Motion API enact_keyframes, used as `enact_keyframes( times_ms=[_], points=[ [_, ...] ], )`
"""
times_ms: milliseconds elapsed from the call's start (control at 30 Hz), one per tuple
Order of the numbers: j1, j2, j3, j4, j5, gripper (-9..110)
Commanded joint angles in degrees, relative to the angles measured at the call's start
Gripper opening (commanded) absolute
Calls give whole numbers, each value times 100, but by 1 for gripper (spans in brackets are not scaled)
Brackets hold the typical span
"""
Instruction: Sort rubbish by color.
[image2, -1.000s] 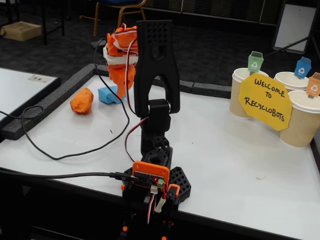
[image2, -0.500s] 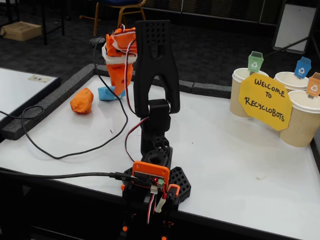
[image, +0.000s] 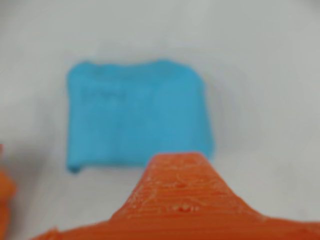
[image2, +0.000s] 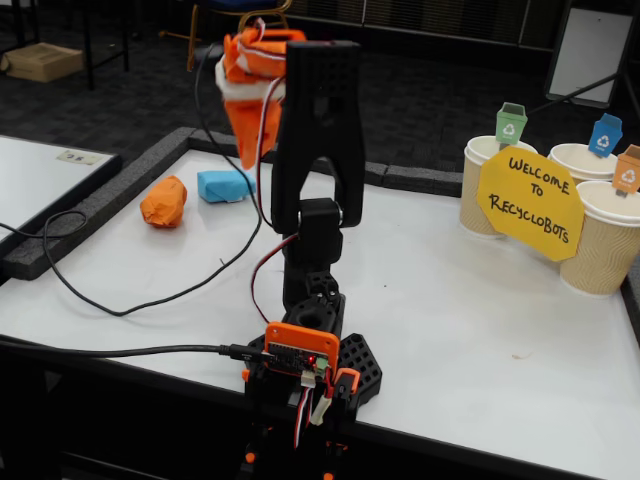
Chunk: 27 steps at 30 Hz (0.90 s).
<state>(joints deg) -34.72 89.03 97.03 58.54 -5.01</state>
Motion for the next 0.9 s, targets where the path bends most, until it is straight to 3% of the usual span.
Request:
enact_keyframes(
  times_ms=[0,233,367,867],
  points=[
    [211,1995,53,158,-26,0],
    [105,2074,510,185,-35,2],
    [44,1793,606,-35,-35,10],
    [-229,35,-360,-387,-35,21]
  ],
)
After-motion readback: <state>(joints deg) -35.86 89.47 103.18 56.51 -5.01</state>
